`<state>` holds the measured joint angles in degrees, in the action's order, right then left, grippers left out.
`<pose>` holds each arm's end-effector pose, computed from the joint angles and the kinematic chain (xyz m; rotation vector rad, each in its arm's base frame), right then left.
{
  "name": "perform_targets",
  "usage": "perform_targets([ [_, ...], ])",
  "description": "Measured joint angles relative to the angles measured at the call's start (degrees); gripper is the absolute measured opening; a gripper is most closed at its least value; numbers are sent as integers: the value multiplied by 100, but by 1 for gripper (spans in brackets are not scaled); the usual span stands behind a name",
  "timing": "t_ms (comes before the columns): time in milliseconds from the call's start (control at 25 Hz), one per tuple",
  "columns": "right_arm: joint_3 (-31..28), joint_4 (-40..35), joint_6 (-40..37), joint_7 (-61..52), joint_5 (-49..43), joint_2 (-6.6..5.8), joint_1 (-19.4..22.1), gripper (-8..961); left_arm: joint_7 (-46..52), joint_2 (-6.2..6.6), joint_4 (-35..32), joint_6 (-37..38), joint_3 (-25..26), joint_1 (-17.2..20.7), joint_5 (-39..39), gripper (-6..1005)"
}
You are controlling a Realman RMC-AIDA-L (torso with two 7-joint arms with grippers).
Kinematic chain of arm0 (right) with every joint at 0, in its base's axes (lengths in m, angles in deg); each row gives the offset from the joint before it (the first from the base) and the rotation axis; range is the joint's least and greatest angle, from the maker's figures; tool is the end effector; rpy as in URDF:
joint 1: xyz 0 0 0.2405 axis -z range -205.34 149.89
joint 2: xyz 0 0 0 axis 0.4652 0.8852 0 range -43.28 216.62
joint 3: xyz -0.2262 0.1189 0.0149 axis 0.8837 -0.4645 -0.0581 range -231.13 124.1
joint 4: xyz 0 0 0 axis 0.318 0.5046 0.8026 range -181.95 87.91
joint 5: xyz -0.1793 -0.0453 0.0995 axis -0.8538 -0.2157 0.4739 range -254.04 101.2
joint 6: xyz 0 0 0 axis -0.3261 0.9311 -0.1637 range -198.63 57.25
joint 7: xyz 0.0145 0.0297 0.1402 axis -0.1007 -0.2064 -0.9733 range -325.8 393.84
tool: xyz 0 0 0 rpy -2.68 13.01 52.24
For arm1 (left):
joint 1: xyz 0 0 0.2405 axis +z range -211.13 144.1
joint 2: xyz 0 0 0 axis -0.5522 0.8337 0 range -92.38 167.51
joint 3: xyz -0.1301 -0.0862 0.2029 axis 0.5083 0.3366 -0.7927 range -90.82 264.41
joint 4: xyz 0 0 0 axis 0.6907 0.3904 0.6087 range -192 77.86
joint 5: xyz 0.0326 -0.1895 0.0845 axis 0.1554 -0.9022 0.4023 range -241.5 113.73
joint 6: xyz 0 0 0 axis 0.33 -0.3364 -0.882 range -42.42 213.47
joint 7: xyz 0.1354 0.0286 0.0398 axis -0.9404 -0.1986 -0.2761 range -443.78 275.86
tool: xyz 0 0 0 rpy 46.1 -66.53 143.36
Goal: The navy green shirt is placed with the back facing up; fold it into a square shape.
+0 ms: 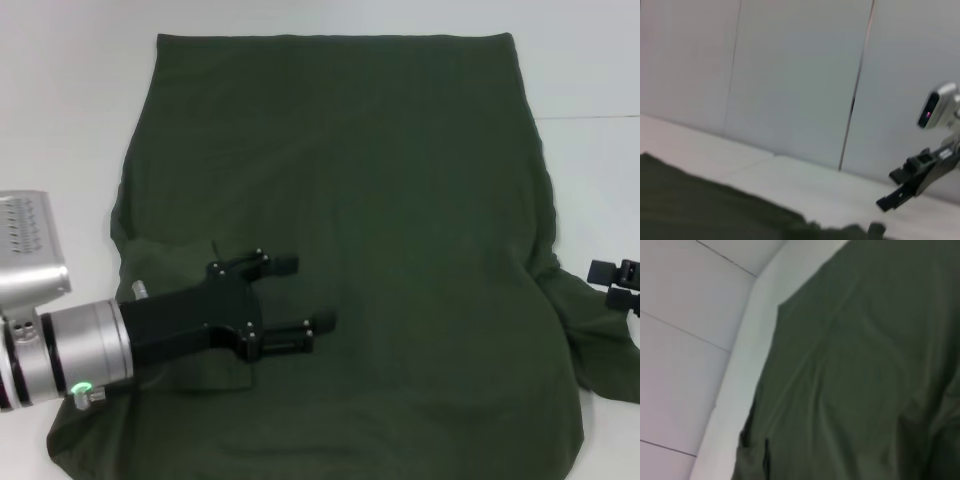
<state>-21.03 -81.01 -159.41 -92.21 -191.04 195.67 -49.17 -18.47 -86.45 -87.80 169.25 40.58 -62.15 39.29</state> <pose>0.3527 0.2974 0.0776 -2.0473 1.8522 0.8123 -0.2433 0.3146 -0.0539 -2.6714 -0.4922 -0.8707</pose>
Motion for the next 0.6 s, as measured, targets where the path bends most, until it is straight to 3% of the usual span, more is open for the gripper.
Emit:
perform_targets([
  [600,-75,43,565,-292,-500,-37,26,878,-10,0,121,-309,-184,2,-32,907],
])
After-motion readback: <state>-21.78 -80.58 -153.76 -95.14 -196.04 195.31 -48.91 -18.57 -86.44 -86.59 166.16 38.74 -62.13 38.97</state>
